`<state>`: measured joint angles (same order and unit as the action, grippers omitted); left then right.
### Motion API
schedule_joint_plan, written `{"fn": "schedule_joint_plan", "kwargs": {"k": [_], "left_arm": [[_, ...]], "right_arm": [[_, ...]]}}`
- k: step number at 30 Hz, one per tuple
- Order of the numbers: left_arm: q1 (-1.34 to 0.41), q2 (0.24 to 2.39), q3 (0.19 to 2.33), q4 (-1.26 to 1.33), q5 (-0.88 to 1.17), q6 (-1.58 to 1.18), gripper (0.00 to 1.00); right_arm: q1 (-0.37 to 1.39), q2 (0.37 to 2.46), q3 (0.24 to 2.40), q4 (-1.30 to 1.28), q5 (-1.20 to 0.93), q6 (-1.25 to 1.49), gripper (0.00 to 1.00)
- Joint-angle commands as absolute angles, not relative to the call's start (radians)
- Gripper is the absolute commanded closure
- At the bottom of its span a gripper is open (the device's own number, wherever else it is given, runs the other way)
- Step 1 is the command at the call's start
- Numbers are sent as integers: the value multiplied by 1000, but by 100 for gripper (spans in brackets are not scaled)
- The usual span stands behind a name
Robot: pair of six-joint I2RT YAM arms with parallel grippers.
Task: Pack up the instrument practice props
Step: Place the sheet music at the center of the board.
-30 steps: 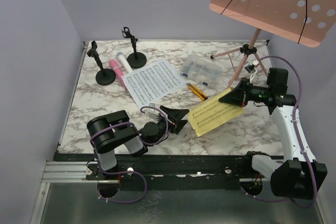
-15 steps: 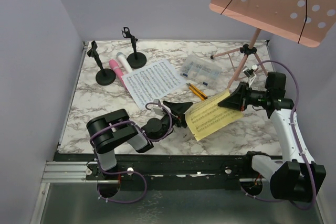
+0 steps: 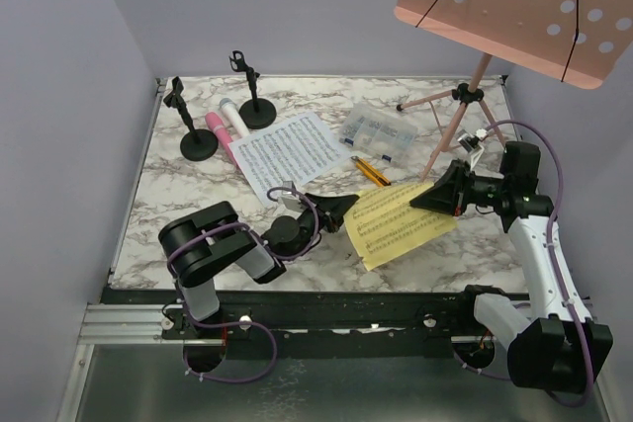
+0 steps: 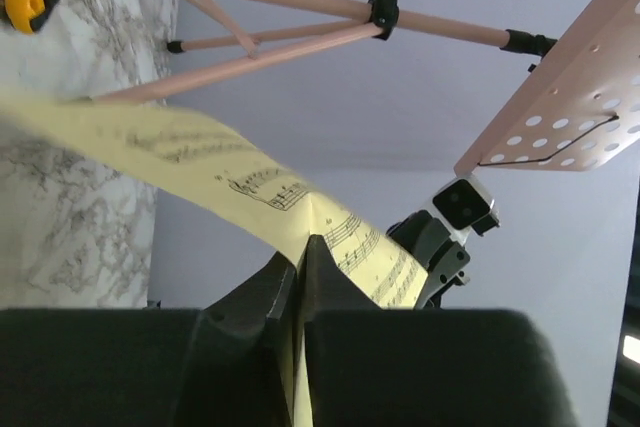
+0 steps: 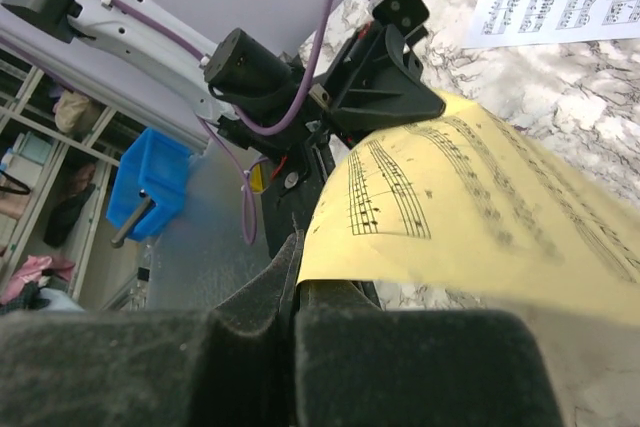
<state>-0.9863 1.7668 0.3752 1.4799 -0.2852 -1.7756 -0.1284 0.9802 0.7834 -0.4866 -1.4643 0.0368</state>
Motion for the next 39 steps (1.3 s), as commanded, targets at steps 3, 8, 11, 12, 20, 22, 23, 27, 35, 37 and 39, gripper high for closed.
{"fn": "schedule_joint_plan", "kwargs": {"k": [3, 8, 11, 12, 20, 22, 23, 27, 35, 37, 39], "left_arm": [[-879, 1685, 323, 1654, -127, -1603, 100], [-755, 1548, 320, 1493, 100, -1523, 100], [-688, 1356, 425, 1074, 251, -1331, 100], [-674, 1294, 487, 864, 276, -1226, 100], [-641, 1269, 1091, -294, 224, -471, 100], [-634, 1337, 1211, -439, 266, -366, 100], [-634, 1364, 1260, -493, 272, -329, 100], [-635, 1446, 1418, -648, 260, -166, 100], [-634, 1541, 1582, -836, 116, 80, 100], [-631, 1563, 1597, -849, 106, 127, 100], [-625, 1601, 1622, -875, 102, 175, 100]], "right_arm": [[-134, 962, 773, -460, -1489, 49, 97], [-134, 948, 789, -469, -1459, 29, 26], [-139, 930, 804, -466, -1416, 21, 6], [-147, 923, 807, -460, -1403, 22, 2], [-259, 893, 814, -422, -1169, 16, 0], [-261, 909, 811, -420, -1092, -7, 0], [-261, 915, 802, -411, -1069, -26, 0], [-264, 919, 755, -358, -1078, -39, 0], [-268, 885, 717, -355, -1048, -86, 0], [-269, 881, 720, -358, -1038, -89, 0], [-268, 878, 718, -359, -1027, -92, 0]]}}
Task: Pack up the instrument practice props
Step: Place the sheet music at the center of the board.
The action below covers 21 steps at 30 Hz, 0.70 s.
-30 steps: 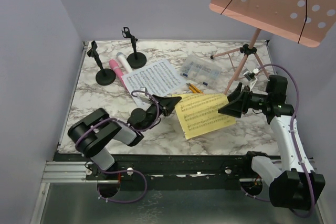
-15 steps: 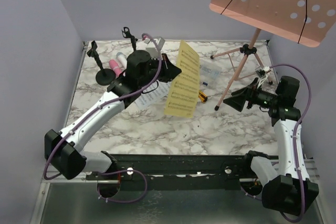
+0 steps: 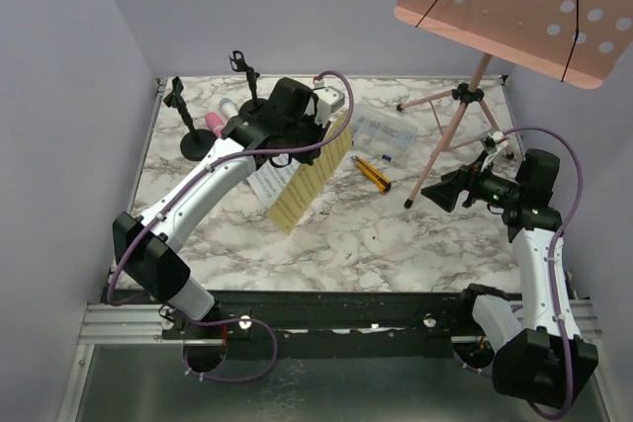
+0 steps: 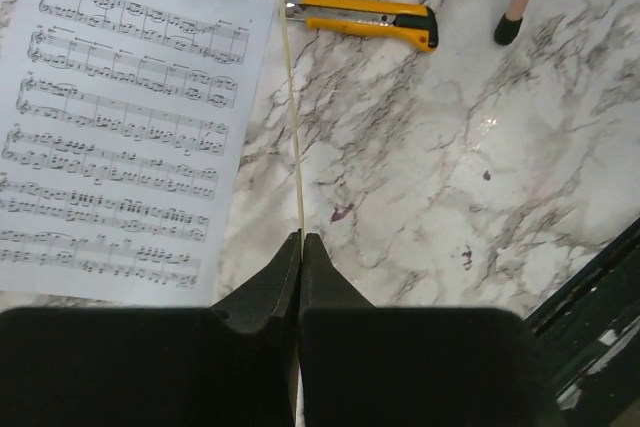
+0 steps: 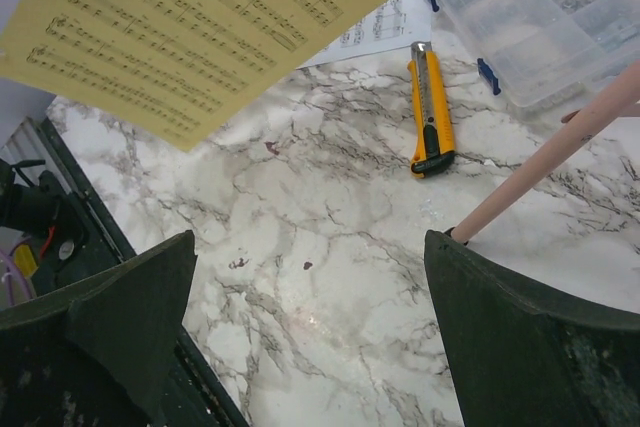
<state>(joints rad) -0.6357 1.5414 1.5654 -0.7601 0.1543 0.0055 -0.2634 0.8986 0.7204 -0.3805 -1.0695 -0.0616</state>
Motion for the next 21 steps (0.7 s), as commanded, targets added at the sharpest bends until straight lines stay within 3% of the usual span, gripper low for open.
{"fn": "schedule_joint_plan", "kwargs": {"k": [1, 21], "left_arm": [[-619, 1624, 1636, -889, 100, 196, 100], [-406, 1914, 1830, -843, 13, 278, 100]], "right_arm": [[-269, 877, 718, -360, -1025, -94, 0], [-272, 851, 706, -358, -1004, -106, 0]]}}
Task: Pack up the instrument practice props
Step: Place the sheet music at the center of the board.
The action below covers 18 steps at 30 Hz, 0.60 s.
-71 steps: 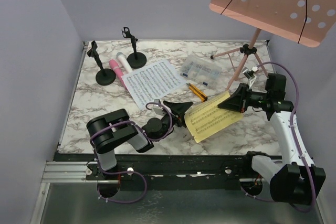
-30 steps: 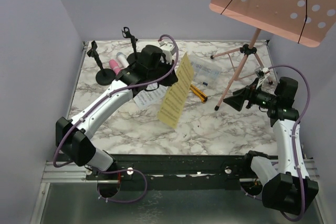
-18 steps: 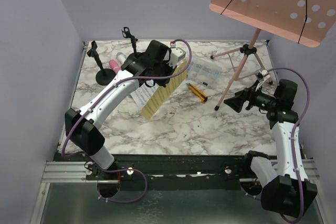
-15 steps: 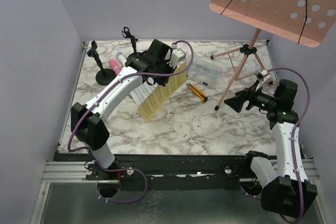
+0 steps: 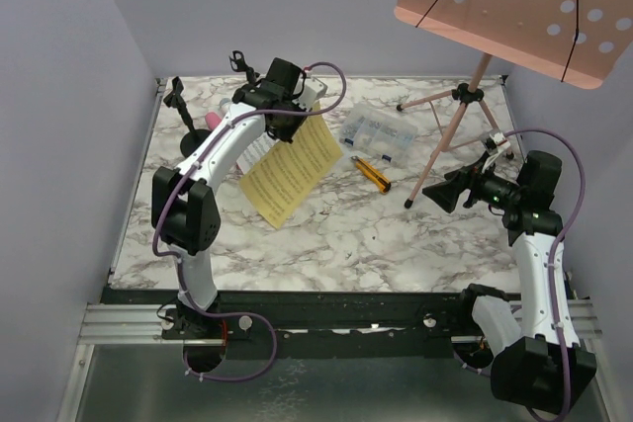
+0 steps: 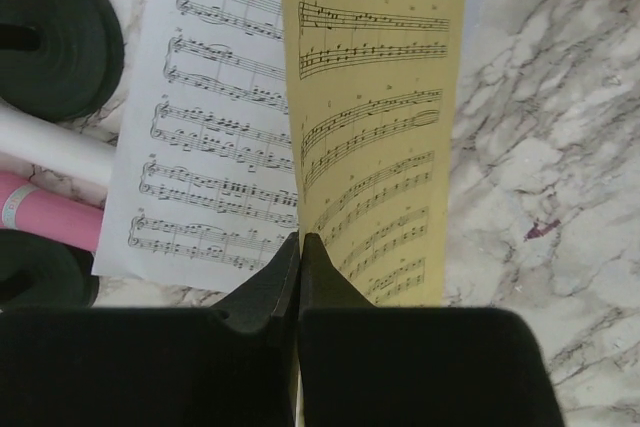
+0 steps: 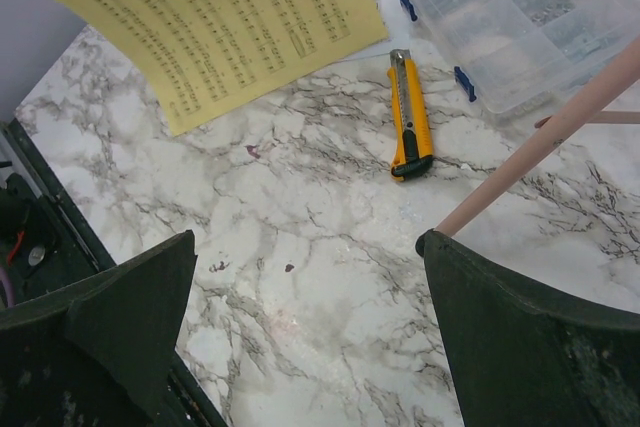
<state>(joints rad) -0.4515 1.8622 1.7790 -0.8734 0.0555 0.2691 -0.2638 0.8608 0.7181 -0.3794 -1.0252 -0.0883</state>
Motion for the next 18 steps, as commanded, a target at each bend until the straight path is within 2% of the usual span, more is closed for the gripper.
{"fn": "schedule_joint_plan", "kwargs": {"k": [1, 18], "left_arm": [[-396, 1929, 1841, -836, 13, 278, 100], [-341, 2157, 2030, -778, -116, 272, 100]], "right_arm": [[-272, 851, 705, -357, -1004, -106, 0], [-273, 843, 703, -359, -1009, -112, 0]]}}
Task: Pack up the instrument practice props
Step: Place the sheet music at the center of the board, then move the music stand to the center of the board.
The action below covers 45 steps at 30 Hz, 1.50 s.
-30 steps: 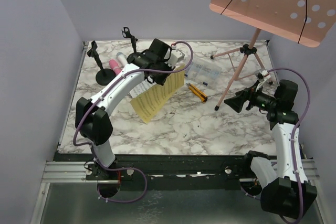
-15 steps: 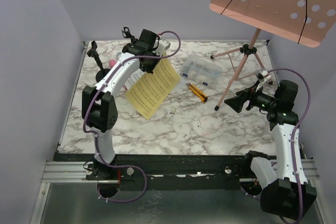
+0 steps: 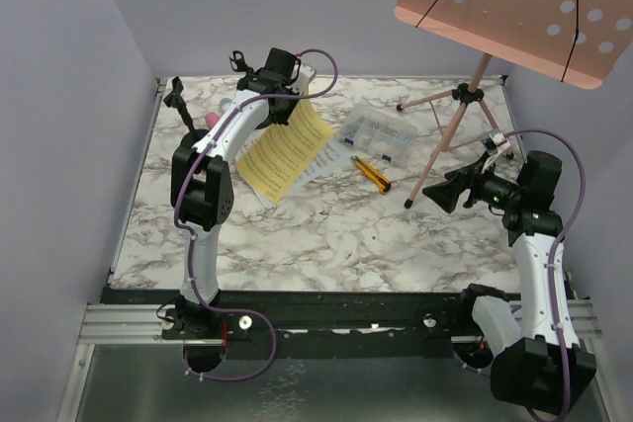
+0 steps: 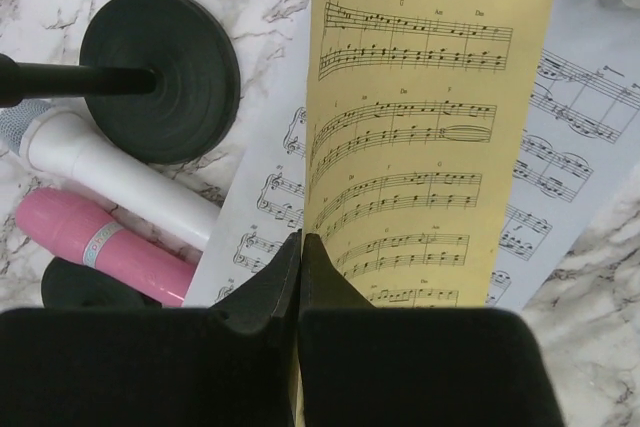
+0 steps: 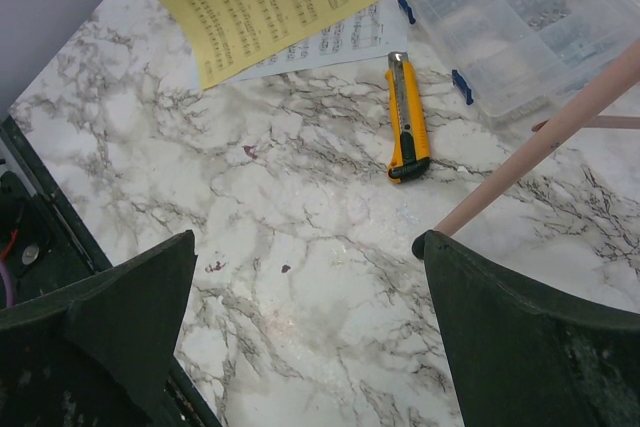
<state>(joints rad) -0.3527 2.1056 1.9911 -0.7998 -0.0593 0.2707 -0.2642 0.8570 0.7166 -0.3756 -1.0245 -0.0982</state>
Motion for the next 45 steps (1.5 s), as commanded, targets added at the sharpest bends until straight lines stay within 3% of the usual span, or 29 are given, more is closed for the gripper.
{"fn": "schedule_joint_plan", "kwargs": {"k": [1, 10, 12, 17, 20, 22, 30, 33, 45], "left_arm": [[-338, 2169, 2035, -775, -125, 272, 100], [-331, 2234, 2053, -702, -187, 258, 97], [-330, 2244, 2060, -691, -203, 247, 86], [-331, 2223, 2066, -678, -260, 201, 44], [-330, 2162, 2044, -652, -266, 190, 25], [-330, 2100, 2005, -615, -255, 175, 3], [-324, 1732, 1590, -250, -215, -18, 1], [-306, 1566, 1400, -133, -89, -76, 1], [-298, 1140, 914, -99, 225, -176, 1]], "right_arm": [[-273, 843, 703, -359, -1008, -112, 0], [-273, 850, 700, -356, -1019, -112, 0], [-273, 851, 700, -356, -1017, -112, 0], [-273, 851, 700, -357, -1010, -118, 0], [-273, 854, 701, -357, -1007, -120, 0], [-273, 858, 700, -356, -1006, -120, 0], [-276, 859, 701, -359, -997, -130, 0], [-280, 852, 700, -360, -1007, -135, 0], [-290, 860, 712, -407, -1132, -205, 0]]}}
